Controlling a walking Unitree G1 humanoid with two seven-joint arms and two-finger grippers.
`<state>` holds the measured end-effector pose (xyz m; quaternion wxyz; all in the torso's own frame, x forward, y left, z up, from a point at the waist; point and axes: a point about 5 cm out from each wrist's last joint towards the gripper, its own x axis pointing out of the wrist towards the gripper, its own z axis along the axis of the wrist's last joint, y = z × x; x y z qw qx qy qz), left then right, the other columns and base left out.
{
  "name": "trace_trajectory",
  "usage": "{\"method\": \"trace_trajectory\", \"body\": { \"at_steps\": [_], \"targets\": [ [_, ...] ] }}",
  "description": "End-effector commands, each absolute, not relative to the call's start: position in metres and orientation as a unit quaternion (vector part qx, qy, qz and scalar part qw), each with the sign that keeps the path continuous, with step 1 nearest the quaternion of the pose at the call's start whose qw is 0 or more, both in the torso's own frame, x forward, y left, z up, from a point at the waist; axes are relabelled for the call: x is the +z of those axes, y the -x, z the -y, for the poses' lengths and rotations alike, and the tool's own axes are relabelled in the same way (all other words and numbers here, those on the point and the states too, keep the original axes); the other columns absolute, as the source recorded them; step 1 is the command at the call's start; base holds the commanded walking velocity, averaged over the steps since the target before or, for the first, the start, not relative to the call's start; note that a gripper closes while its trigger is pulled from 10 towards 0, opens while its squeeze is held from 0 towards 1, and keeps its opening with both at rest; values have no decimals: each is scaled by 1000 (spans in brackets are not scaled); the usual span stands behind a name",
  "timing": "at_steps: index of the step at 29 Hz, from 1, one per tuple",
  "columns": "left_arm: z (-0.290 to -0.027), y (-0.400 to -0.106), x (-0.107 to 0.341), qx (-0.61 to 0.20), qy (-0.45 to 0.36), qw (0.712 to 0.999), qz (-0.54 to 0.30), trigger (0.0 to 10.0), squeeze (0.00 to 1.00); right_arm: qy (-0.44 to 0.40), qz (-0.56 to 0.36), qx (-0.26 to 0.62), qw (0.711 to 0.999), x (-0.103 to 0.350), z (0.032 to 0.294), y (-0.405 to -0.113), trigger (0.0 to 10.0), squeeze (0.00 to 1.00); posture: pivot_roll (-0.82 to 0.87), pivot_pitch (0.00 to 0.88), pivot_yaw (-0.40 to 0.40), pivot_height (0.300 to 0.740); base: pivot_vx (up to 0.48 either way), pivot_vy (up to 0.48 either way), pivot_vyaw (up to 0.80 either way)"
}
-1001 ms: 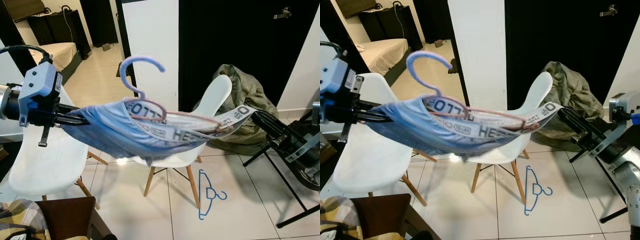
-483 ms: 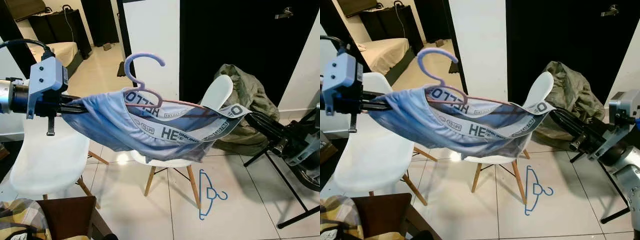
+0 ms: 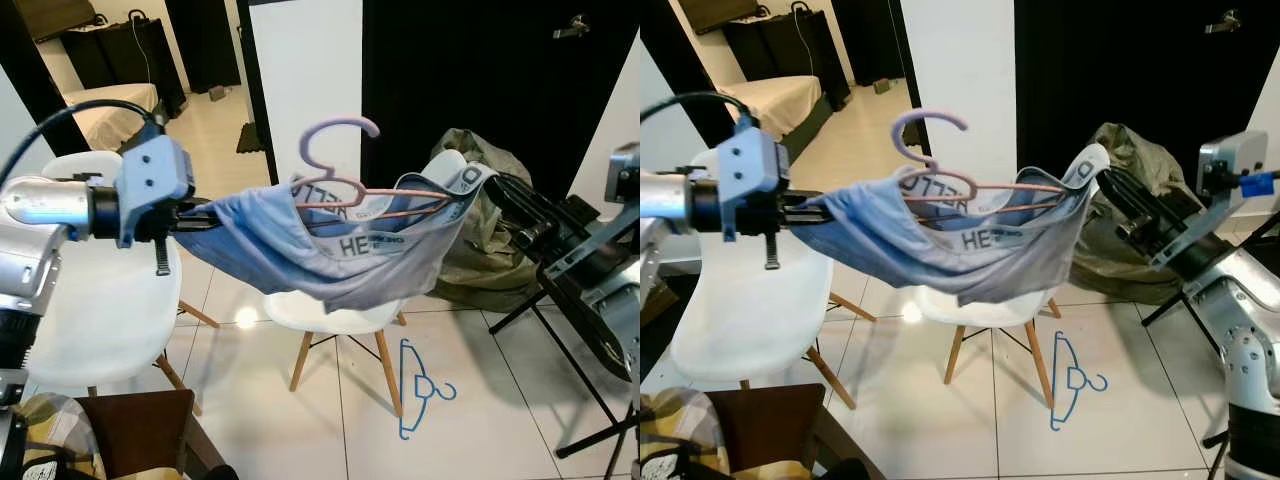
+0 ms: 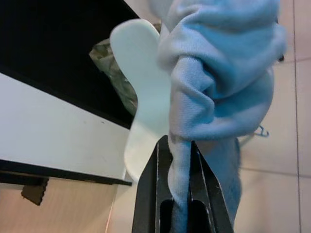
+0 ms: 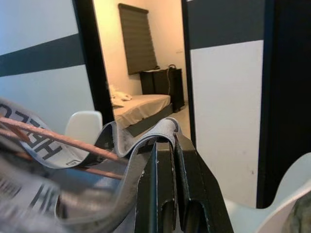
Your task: Hang hanger
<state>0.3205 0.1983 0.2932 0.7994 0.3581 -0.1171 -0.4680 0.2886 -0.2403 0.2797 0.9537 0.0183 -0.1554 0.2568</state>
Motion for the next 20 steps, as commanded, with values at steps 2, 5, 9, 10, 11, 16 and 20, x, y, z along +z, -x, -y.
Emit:
{"method": "trace_trajectory", "body": {
  "at_steps": [2,5,9,10,11,16,20],
  "targets": [
    [-191,-324,286,-448,-344,816,120,10000,0,-19,143,268,953,278,228,-295,0,0,-99,0,77,710,0,0,0],
    [-176,-328,281,-429,-315,836,135,10000,0,-26,138,277,951,278,216,-301,0,0,-97,0,73,710,0,0,0],
    [-173,-331,275,-406,-320,846,131,10000,0,-30,137,277,951,279,211,-304,0,0,-97,0,73,710,0,0,0],
    [-173,-332,273,-398,-324,849,128,10000,0,-31,136,276,951,279,210,-305,0,0,-97,0,73,710,0,0,0],
    [-173,-333,270,-389,-328,852,123,10000,0,-31,137,276,951,280,209,-306,0,0,-97,0,73,710,0,0,0],
    [-176,-337,257,-360,-345,861,99,10000,0,-33,144,274,950,284,209,-307,0,0,-97,0,73,710,0,0,0],
    [-178,-338,245,-341,-348,869,84,10000,0,-38,151,266,951,287,211,-307,0,0,-92,0,74,710,0,0,0]
  ]
}}
